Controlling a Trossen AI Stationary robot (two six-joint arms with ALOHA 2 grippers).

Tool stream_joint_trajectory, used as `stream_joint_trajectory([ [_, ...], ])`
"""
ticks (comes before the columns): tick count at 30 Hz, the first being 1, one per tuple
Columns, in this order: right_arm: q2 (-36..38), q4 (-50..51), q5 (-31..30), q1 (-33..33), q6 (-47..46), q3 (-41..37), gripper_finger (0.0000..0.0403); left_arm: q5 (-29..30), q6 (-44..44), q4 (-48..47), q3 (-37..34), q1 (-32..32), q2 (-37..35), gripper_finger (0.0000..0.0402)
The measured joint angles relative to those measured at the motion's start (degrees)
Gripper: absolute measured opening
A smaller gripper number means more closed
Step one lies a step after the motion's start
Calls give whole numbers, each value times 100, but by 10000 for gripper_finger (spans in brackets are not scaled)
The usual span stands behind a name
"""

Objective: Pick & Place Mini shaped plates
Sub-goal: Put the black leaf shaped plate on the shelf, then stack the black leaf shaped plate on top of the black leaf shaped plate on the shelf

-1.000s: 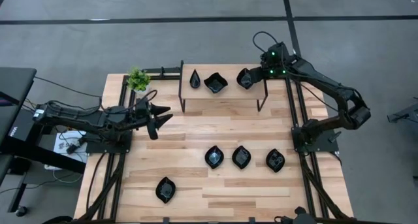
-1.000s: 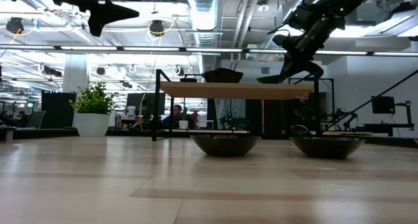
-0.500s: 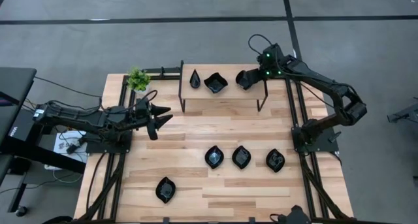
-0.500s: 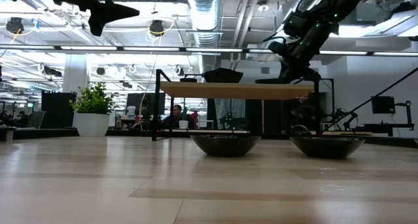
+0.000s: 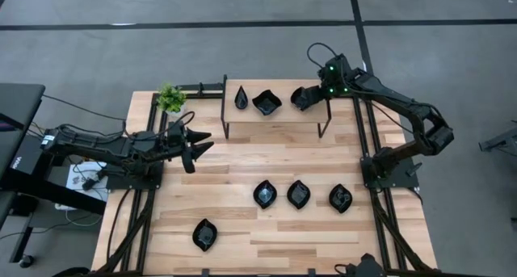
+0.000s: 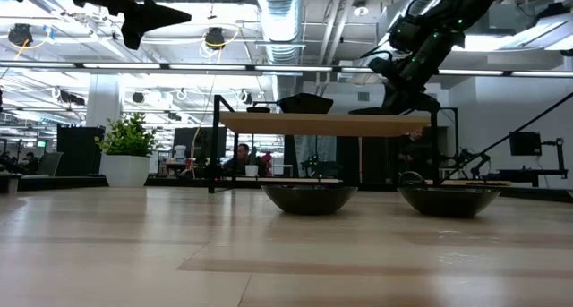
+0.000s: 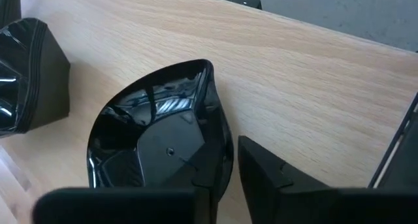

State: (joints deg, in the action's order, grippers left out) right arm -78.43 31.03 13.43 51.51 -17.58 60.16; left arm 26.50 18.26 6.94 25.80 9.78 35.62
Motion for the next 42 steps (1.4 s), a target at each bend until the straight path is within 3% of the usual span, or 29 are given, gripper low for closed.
stream_joint_trajectory([
  [6, 92, 43, -1, 39, 103, 27, 80, 0, 0, 0, 0, 0, 0, 186],
  [13, 365, 349, 0, 107, 406, 464, 91, -2, 0, 0, 0, 0, 0, 186],
  [21, 1329, 1771, 74, -165, 546, 964, 91, -2, 0, 0, 0, 0, 2, 186],
  [26, 2200, 2788, 155, -1112, -68, 964, 91, -2, -2, -1, 0, -1, 2, 186],
  [32, 2944, 3834, -202, -2751, -1726, 964, 91, 0, -2, -2, 0, -2, 2, 186],
  [39, 2979, 4728, -1028, -4786, -3806, 962, 91, 0, -2, -2, 0, -2, 2, 186],
  [42, 2811, 5072, -1118, -5503, -4797, 791, 91, -1, -2, -2, 0, -1, 2, 186],
])
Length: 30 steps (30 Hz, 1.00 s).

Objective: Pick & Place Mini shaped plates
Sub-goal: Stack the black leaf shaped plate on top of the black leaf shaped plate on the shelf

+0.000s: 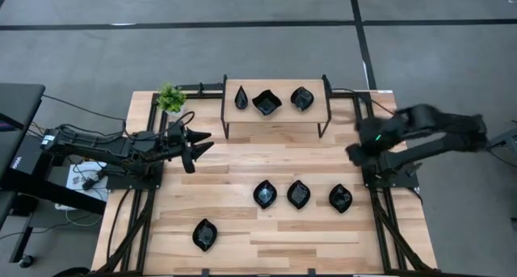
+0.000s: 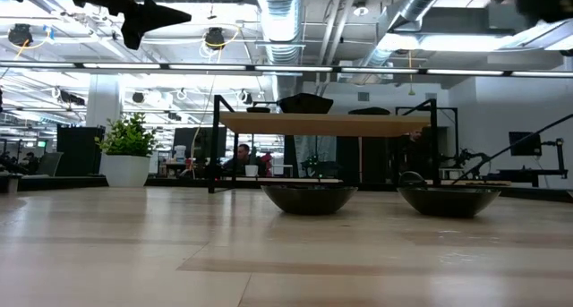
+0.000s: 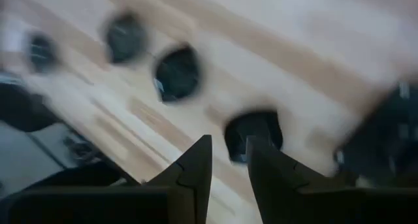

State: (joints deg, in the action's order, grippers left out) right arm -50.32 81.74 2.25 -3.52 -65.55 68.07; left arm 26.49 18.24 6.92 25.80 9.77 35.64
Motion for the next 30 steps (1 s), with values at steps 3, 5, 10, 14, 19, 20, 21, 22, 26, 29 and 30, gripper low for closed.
stream_joint_trajectory([
  [3, -221, -15, 6, -593, -1114, -409, 91, 1, 0, -1, 0, -1, 0, 186],
  [5, -376, -186, 72, -926, -1717, -747, 91, 1, 0, 1, 0, 1, 0, 186],
  [10, -723, -978, 95, -1565, -2614, -1589, 91, 1, 0, -1, 0, 1, 0, 186],
  [14, -906, -1286, 108, -1898, -3371, -2100, 91, 1, 0, 2, 0, 0, 0, 186],
  [19, -879, -1486, 121, -2339, -4358, -2657, 91, 1, 0, 2, 0, -2, 0, 186],
  [20, -848, -1542, 125, -2426, -4519, -2748, 91, 1, 0, 4, 0, -1, 0, 186],
  [21, -819, -1648, 127, -2514, -4668, -2835, 91, 1, 0, 4, 0, 0, 0, 186],
  [22, -803, -1748, 136, -2594, -4807, -2922, 91, 1, 0, 4, 0, 1, 0, 186],
  [26, -805, -2136, 137, -2886, -5371, -3179, 91, 1, 0, 6, 0, -1, 0, 186],
  [29, -807, -2392, 84, -3080, -5752, -3321, 91, 1, 1, 8, 0, -1, 0, 186],
  [30, -813, -2434, 31, -3143, -5859, -3320, 91, 1, 2, 8, 0, -2, 0, 186],
])
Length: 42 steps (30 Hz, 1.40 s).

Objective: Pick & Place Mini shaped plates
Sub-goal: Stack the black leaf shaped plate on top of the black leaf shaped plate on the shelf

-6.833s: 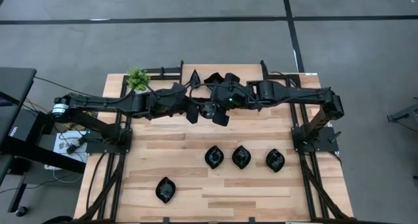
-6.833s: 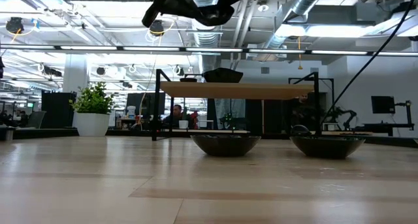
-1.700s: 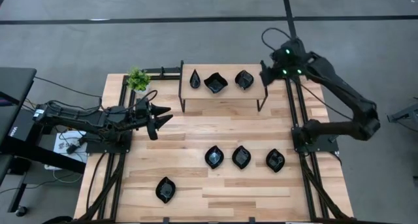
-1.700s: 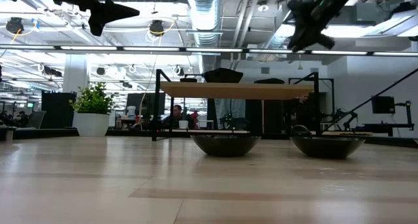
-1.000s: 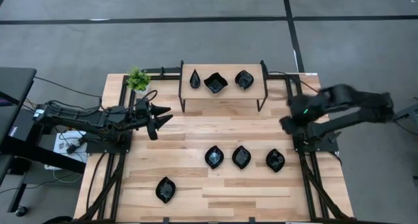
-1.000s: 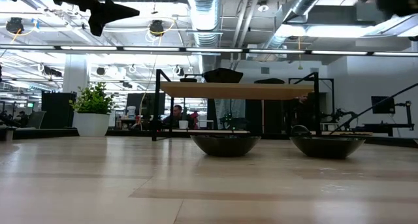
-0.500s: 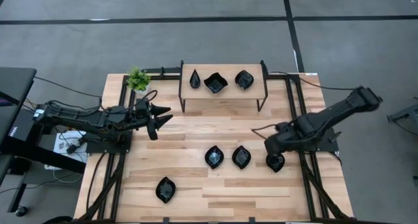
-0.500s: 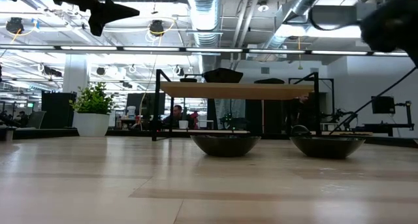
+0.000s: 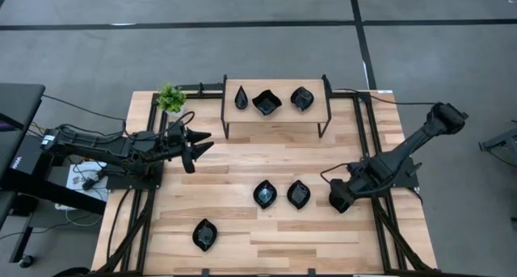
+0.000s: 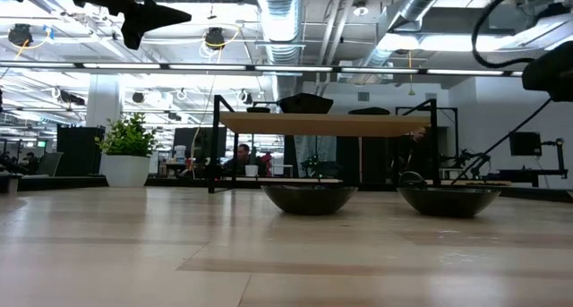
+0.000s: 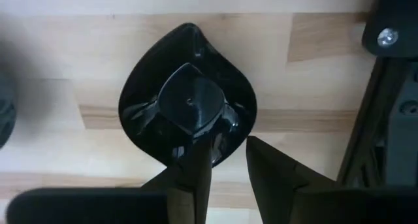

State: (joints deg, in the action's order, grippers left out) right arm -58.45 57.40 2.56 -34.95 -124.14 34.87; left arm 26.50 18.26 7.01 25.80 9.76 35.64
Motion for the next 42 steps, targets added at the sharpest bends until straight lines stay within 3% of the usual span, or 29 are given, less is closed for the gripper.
stream_joint_trajectory([
  [8, -34, 71, -69, -374, -725, 0, 91, 0, 0, 11, 0, 1, 0, 186],
  [24, -1018, -723, 46, -531, -782, 0, 91, 0, 0, 13, 0, 0, 0, 186],
  [42, -1120, -965, 60, -694, -819, 0, 91, 0, 0, 51, 0, 0, 0, 186],
])
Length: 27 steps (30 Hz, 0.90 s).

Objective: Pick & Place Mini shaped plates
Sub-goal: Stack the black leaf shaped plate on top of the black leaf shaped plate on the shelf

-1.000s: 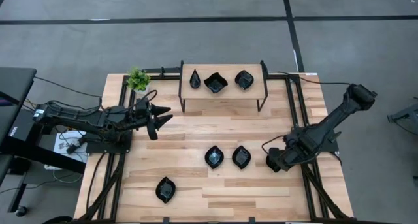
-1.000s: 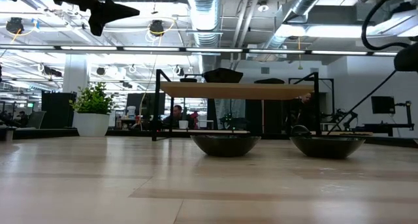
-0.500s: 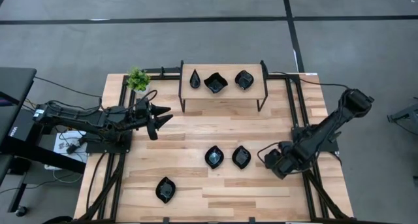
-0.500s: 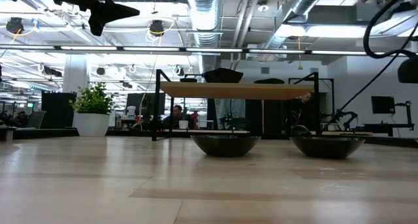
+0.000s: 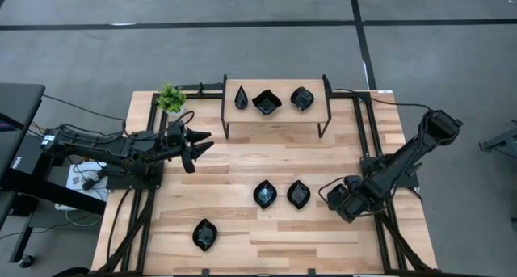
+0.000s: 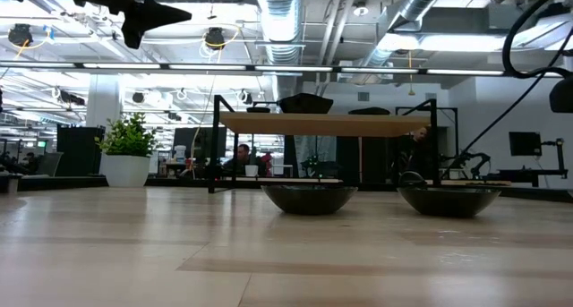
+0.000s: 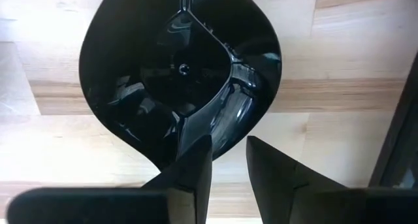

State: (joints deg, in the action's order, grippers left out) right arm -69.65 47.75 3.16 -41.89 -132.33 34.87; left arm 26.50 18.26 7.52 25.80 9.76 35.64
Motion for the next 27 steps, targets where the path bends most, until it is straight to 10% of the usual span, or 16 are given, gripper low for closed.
stream_joint_trajectory([
  [27, 2, -557, -848, 168, 85, -424, 91, 0, 0, 56, 1, 0, 0, 186],
])
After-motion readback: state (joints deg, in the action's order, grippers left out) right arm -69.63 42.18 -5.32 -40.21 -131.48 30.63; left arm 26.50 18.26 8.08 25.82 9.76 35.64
